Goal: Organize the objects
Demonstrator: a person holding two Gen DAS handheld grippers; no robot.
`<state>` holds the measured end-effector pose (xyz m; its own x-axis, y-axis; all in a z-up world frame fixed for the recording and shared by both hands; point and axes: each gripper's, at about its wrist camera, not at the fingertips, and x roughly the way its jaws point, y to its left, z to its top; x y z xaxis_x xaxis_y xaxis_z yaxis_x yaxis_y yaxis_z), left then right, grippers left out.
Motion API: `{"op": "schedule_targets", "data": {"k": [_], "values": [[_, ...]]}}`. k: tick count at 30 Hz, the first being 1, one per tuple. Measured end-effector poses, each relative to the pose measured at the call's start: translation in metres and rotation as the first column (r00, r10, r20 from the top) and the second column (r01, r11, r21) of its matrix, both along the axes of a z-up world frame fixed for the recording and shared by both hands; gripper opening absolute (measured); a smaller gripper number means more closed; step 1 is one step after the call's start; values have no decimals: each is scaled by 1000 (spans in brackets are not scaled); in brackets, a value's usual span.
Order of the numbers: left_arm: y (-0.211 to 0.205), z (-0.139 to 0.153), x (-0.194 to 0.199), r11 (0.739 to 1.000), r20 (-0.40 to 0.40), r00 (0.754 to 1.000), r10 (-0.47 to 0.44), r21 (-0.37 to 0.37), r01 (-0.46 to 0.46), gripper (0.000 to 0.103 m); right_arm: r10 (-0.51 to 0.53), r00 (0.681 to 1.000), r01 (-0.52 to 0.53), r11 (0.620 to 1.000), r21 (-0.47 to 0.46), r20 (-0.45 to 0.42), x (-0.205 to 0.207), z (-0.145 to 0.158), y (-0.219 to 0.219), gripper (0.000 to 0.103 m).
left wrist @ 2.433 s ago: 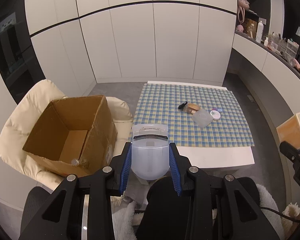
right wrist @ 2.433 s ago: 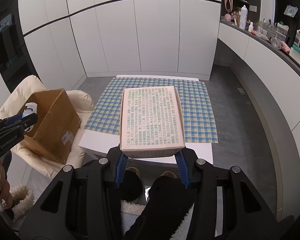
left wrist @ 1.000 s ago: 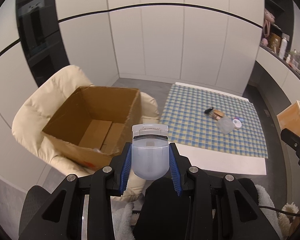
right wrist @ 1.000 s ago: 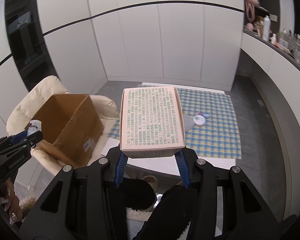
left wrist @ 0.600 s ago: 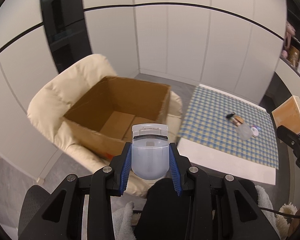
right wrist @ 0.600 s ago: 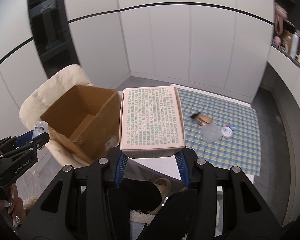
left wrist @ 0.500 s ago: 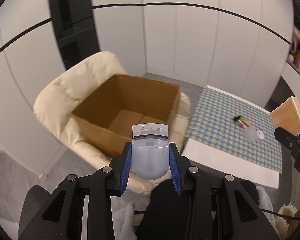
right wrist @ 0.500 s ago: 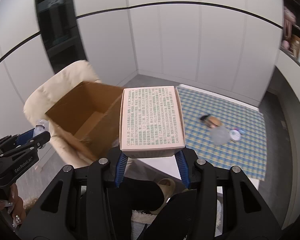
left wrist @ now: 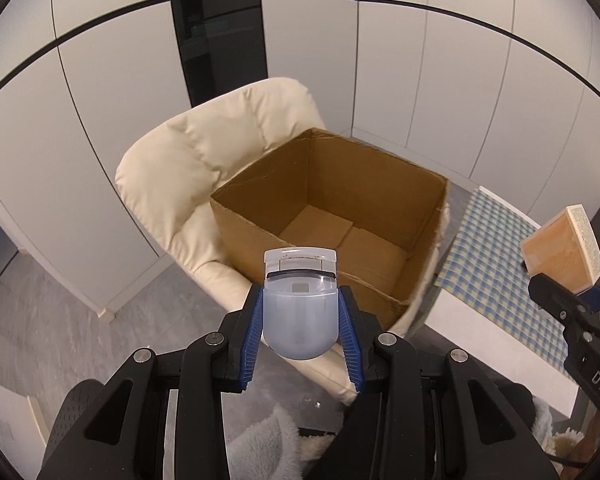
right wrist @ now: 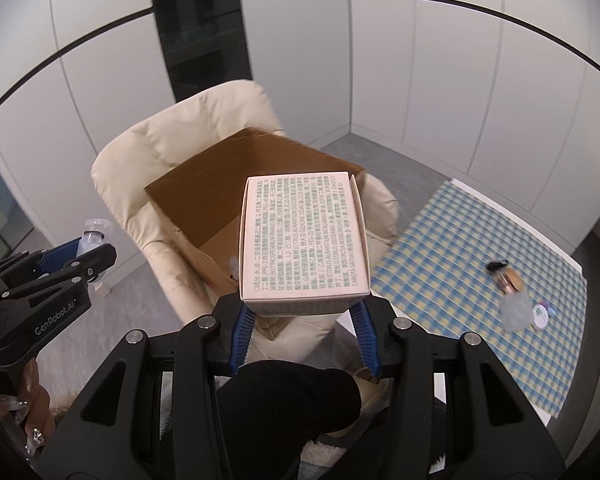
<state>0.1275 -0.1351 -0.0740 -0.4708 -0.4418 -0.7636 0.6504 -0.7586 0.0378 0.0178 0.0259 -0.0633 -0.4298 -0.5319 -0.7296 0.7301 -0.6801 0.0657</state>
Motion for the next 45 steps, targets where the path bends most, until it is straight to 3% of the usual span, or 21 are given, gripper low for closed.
{"op": "schedule_targets", "data": {"k": [13, 35, 43, 44, 45], "values": [[-28, -18, -33, 999, 1, 1000, 31, 15, -31, 36, 51, 998, -52, 997, 51, 24, -21, -27, -38, 46], [-105, -61, -146, 994, 26, 995, 100, 49, -101, 36, 98, 992, -107, 985, 133, 76, -105, -89, -156, 46], [-129, -82, -168, 990, 67, 990, 122, 63, -127, 37, 111, 991, -122, 982, 143, 78, -126, -108, -185, 46], [-131, -84, -169, 989, 69, 989, 128, 63, -132, 38, 114, 990, -124, 982, 142, 78, -128, -110, -187, 46], [-133, -85, -168, 988, 67, 988, 136, 62, -140, 51, 116, 990, -126, 982, 141, 81, -130, -113, -190, 46]]}}
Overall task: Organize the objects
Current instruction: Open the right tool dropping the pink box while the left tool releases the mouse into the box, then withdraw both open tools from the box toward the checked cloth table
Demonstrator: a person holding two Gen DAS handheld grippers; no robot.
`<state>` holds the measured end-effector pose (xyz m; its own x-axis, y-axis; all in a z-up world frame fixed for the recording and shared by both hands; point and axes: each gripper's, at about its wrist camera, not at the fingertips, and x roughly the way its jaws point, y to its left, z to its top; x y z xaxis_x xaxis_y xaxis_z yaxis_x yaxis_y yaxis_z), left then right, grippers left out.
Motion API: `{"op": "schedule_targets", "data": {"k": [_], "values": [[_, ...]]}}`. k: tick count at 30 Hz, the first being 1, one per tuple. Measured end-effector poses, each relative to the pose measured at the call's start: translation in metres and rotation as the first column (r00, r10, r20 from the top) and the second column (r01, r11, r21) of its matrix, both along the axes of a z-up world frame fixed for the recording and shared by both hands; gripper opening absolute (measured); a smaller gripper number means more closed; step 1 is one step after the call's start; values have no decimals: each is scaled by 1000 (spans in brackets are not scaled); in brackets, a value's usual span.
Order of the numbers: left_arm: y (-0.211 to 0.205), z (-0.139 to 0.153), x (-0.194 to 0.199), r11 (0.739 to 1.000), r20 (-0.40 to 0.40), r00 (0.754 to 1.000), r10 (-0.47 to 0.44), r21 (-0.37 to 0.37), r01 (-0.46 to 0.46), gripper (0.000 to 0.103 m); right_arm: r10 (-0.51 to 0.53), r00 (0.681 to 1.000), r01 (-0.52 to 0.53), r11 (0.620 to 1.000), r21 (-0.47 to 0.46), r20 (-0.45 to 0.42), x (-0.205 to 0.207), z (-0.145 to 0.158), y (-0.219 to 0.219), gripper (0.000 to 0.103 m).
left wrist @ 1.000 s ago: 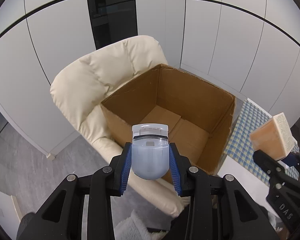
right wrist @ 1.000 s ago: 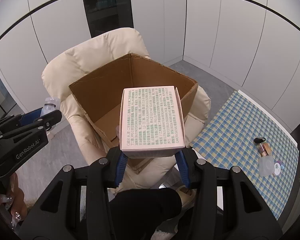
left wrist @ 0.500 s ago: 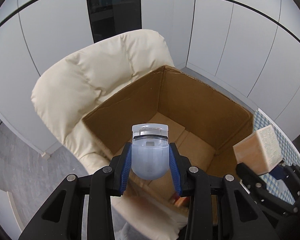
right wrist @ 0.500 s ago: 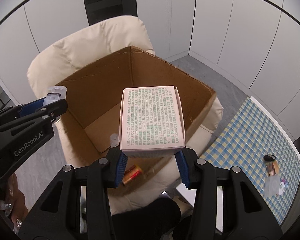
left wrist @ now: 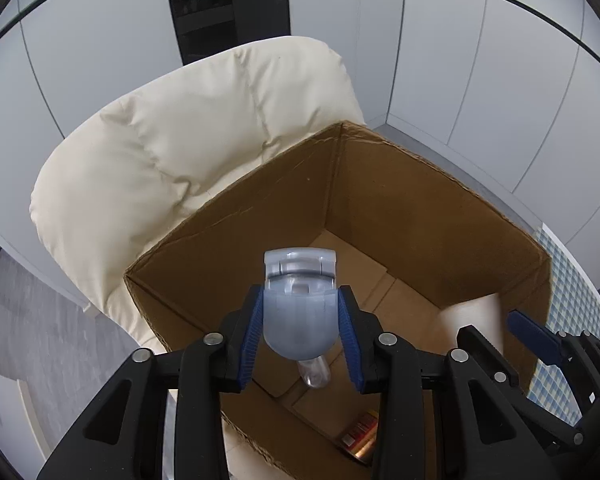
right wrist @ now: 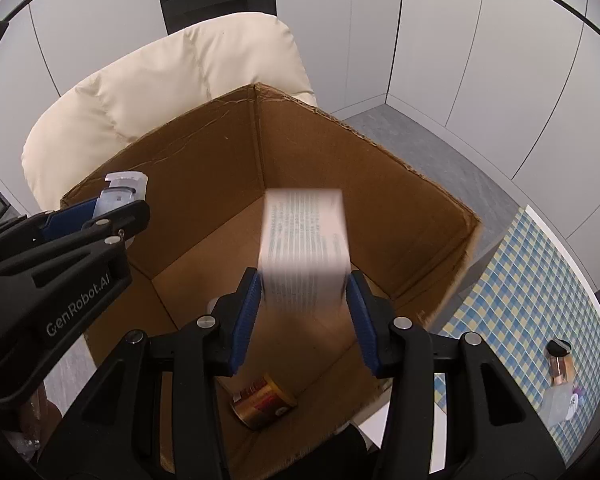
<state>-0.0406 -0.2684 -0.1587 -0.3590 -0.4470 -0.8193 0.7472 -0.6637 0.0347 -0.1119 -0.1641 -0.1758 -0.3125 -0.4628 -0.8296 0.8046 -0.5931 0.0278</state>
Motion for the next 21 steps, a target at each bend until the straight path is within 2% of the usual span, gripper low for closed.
{"op": "schedule_targets", "data": {"k": [1, 2, 3, 4, 5, 14, 21], "values": [[-2, 0, 0, 1000, 3, 1000, 10, -2, -10, 64, 6, 1000, -6, 1000, -11, -1, 0, -1, -1, 48], [-4, 1, 2, 1000, 0, 1000, 16, -4, -16, 87, 12, 1000, -12, 1000, -18, -4, 1, 0, 0, 62], [-4, 2, 4, 1000, -13, 1000, 18, -8, -18, 97, 14, 1000, -15, 1000, -21, -12, 1, 0, -1, 73], [-3, 5, 6, 1000, -33, 999, 19, -17, -20, 98, 11, 1000, -12, 999, -31, -24, 2, 1, 0, 88], [-3, 9, 9, 999, -53, 998, 20, -28, -22, 98, 10, 999, -12, 999, -41, -31, 3, 2, 0, 91], [3, 14, 14, 999, -60, 998, 11, -36, -13, 98, -4, 1000, 5, 999, -38, 16, 4, 1, 5, 91], [5, 13, 18, 999, -49, 999, 23, -29, -24, 98, -39, 999, 40, 998, -44, 13, 0, 5, 13, 91]]}}
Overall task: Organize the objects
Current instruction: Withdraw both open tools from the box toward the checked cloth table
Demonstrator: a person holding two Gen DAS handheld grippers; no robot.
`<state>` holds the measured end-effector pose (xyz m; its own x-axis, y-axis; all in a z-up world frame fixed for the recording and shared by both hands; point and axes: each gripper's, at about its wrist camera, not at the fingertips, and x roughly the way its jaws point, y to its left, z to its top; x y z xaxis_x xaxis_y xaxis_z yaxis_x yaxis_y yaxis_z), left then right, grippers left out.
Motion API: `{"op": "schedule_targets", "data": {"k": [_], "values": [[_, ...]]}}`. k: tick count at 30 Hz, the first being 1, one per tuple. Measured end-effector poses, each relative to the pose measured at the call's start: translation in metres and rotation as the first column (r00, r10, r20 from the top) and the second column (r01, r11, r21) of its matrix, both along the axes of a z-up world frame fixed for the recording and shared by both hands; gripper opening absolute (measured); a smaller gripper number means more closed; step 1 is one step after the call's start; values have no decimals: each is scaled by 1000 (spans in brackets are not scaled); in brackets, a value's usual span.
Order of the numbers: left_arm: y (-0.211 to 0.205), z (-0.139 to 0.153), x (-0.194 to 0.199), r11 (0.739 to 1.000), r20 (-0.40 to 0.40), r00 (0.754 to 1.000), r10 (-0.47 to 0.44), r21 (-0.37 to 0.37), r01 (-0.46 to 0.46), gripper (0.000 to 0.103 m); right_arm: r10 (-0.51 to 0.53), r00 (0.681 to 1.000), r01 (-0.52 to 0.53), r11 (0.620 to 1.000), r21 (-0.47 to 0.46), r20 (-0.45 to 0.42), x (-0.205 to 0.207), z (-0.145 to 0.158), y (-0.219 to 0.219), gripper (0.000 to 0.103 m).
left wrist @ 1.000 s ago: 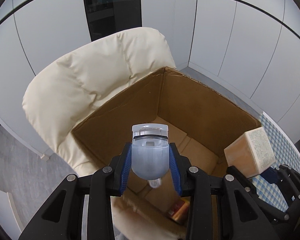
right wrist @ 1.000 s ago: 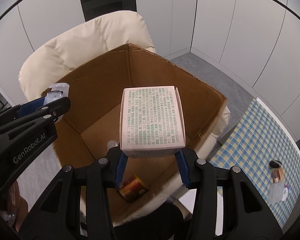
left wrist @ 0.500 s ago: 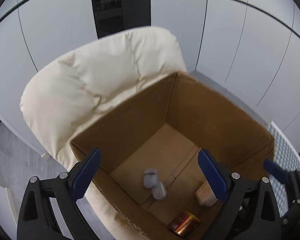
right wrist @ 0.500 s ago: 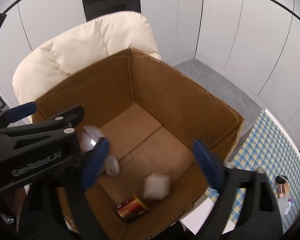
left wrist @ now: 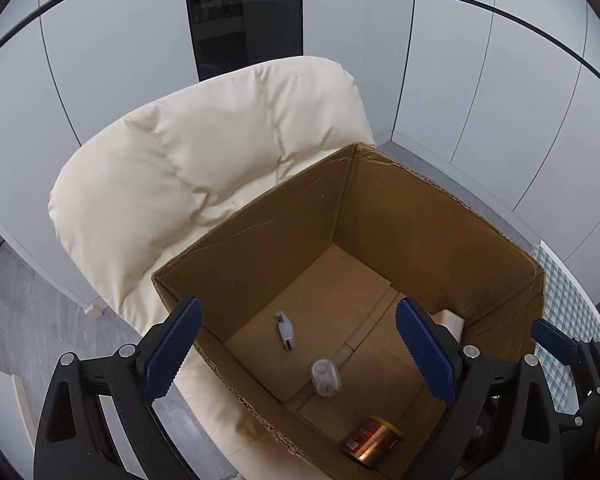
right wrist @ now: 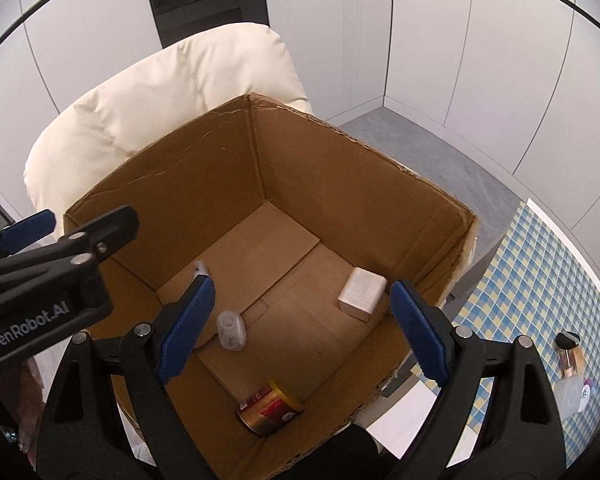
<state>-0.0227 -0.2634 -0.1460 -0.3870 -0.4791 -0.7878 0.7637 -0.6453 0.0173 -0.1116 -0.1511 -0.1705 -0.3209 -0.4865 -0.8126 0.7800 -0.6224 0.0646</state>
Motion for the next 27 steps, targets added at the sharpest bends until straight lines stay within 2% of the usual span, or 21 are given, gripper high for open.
{"op": "schedule_targets", "data": {"k": [7, 16, 23, 27], "values": [[4, 0, 2, 1000, 21, 1000, -1, 5, 0, 98, -38, 999, 38, 999, 7, -12, -4, 5, 9, 91], [10, 1, 15, 999, 12, 1000, 11, 44, -11, 98, -59, 998, 59, 998, 6, 1, -3, 16, 19, 91], [14, 11, 28, 998, -8, 1000, 21, 52, -21, 98, -67, 997, 68, 997, -41, 32, 1, 30, 33, 91], [21, 16, 35, 998, -13, 1000, 14, 57, -13, 98, -84, 996, 84, 995, -48, 16, 6, 42, 42, 91]]}}
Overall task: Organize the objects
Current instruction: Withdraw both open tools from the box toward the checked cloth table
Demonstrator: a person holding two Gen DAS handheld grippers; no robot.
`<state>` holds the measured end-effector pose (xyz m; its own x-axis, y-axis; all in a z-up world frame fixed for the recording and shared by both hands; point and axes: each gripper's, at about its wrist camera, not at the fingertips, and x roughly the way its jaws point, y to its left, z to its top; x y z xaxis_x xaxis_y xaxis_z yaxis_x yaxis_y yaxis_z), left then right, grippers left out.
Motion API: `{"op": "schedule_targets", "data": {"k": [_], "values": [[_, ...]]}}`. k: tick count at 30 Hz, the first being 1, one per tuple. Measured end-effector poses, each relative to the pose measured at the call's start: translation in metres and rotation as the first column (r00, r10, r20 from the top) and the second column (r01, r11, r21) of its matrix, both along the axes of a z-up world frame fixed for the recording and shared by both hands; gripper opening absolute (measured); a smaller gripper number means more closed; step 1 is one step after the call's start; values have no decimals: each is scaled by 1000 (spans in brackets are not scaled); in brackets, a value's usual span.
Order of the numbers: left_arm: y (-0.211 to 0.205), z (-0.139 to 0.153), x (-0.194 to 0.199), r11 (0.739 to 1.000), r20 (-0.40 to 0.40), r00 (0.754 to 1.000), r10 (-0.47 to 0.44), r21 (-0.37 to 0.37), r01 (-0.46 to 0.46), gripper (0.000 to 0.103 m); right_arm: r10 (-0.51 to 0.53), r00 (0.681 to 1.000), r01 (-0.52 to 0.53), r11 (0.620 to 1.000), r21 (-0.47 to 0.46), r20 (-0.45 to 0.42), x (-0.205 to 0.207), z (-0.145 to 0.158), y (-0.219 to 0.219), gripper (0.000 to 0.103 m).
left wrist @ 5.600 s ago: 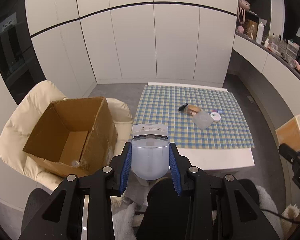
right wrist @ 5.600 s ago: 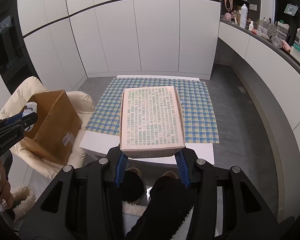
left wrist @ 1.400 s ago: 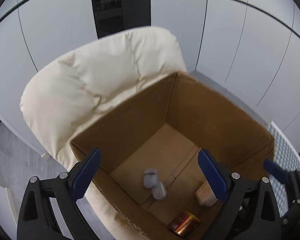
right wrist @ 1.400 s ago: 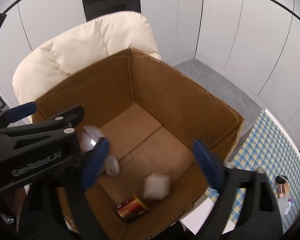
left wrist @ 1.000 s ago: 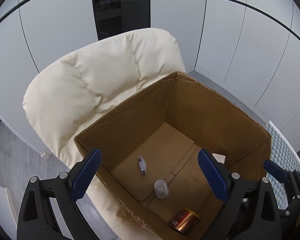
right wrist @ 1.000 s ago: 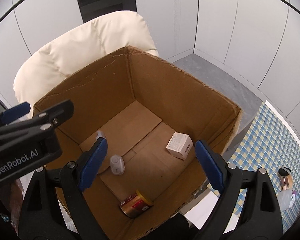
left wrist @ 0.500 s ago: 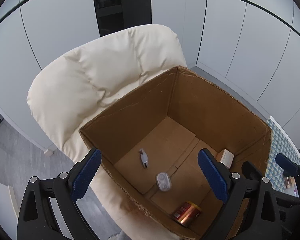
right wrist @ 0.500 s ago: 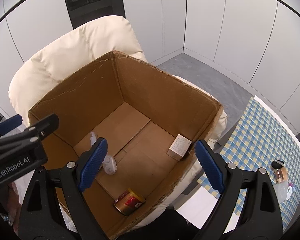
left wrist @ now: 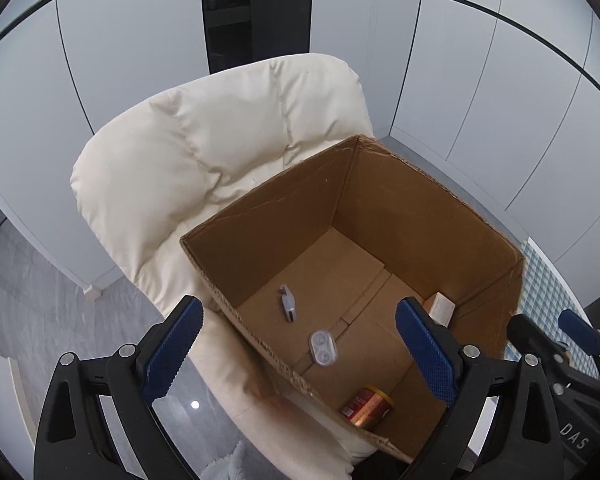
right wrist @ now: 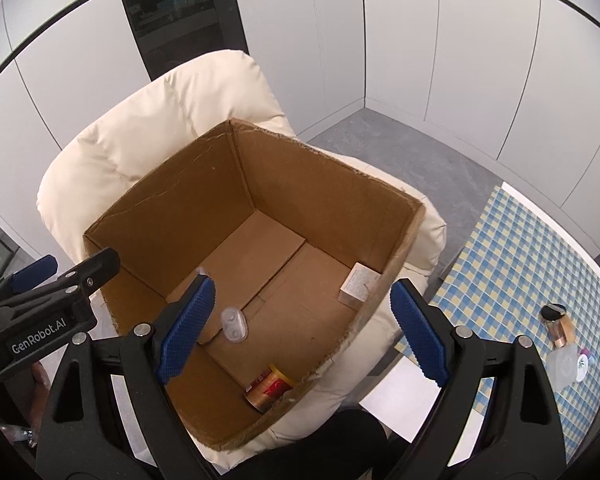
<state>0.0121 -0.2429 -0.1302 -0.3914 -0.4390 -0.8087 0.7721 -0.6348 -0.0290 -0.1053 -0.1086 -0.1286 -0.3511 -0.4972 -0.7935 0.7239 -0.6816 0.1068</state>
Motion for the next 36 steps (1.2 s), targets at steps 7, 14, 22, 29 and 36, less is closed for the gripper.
{"op": "schedule_targets", "data": {"k": [7, 14, 22, 29, 36], "values": [[13, 13, 14, 1000, -6, 1000, -15, -10, 15, 98, -33, 999, 33, 999, -6, -6, 8, 15, 16, 91], [34, 24, 31, 999, -1, 999, -36, -22, 36, 98, -68, 998, 67, 998, -18, -14, 19, 31, 38, 91], [56, 32, 50, 998, 10, 998, -57, -29, 57, 98, -81, 996, 80, 996, -29, -25, 36, 46, 64, 91], [77, 37, 63, 996, 26, 996, -85, -36, 86, 98, -82, 996, 81, 996, -37, -35, 55, 57, 85, 91], [97, 44, 72, 992, 36, 993, -116, -51, 118, 98, -96, 995, 94, 995, -36, -41, 74, 63, 107, 92]]}}
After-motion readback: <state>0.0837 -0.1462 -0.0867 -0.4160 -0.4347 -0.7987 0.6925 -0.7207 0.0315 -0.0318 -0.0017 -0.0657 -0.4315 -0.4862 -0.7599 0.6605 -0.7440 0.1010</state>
